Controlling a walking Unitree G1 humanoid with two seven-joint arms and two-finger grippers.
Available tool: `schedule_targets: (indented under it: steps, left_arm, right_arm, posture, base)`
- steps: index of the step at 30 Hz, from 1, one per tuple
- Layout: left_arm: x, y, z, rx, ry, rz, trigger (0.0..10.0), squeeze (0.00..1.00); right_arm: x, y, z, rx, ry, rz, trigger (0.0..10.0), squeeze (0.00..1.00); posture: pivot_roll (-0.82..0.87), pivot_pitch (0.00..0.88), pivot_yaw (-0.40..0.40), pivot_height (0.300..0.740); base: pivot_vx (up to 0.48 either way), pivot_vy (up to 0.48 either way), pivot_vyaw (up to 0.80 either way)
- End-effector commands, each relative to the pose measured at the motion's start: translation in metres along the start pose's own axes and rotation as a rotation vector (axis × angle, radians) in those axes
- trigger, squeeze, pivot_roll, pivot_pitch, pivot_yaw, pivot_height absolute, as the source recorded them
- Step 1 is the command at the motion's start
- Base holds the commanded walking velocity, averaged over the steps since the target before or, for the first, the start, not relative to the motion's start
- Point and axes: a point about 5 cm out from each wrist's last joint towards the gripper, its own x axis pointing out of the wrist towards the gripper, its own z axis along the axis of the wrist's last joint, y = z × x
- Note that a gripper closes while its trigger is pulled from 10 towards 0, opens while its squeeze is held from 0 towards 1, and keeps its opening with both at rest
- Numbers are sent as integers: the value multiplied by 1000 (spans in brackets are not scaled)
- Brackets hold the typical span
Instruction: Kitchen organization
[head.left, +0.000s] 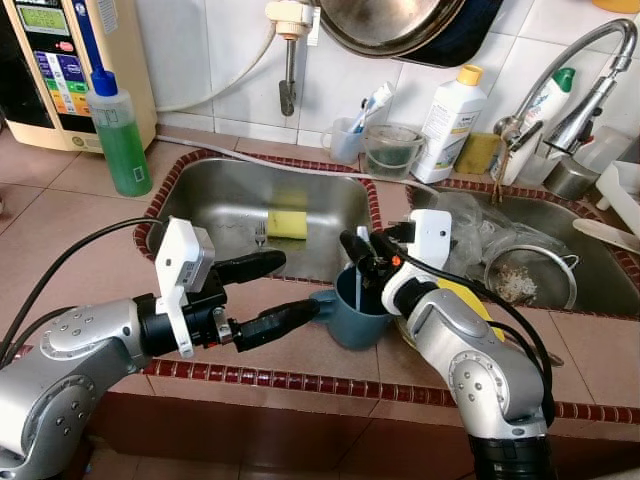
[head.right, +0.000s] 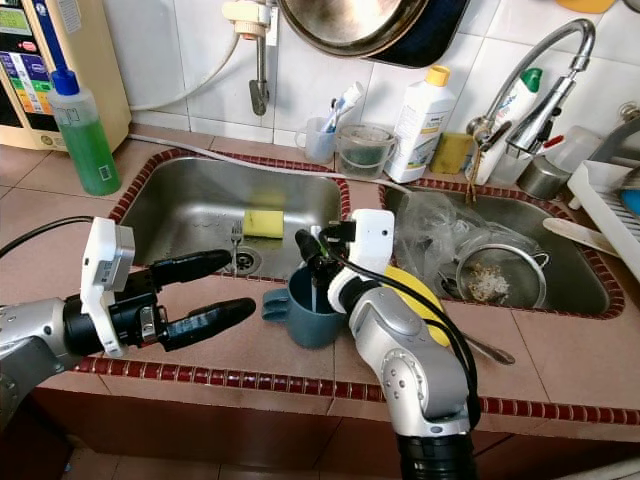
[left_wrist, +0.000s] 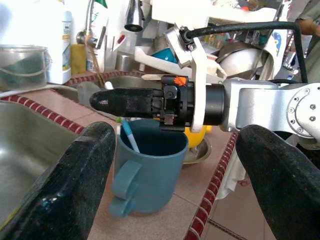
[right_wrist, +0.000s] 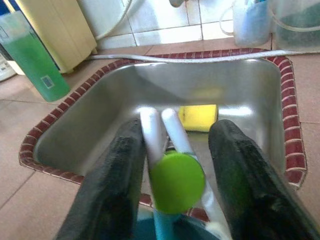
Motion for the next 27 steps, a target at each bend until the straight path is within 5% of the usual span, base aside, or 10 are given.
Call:
schedule_targets:
  steps: [1, 27]
  left_arm:
    - [0, -5, 3, 13, 4, -20, 10000, 0]
    - [1, -4, 4, 10, 5, -16, 10000, 0]
  right_arm:
    - [1, -3, 4, 5, -4, -20, 0, 0]
    - [2, -2, 9, 10, -26, -8, 0, 0]
  posture:
    - [-66, 32, -133, 740]
    - [-67, 34, -130, 740]
  base:
    - [0, 0, 0]
    - [0, 0, 0]
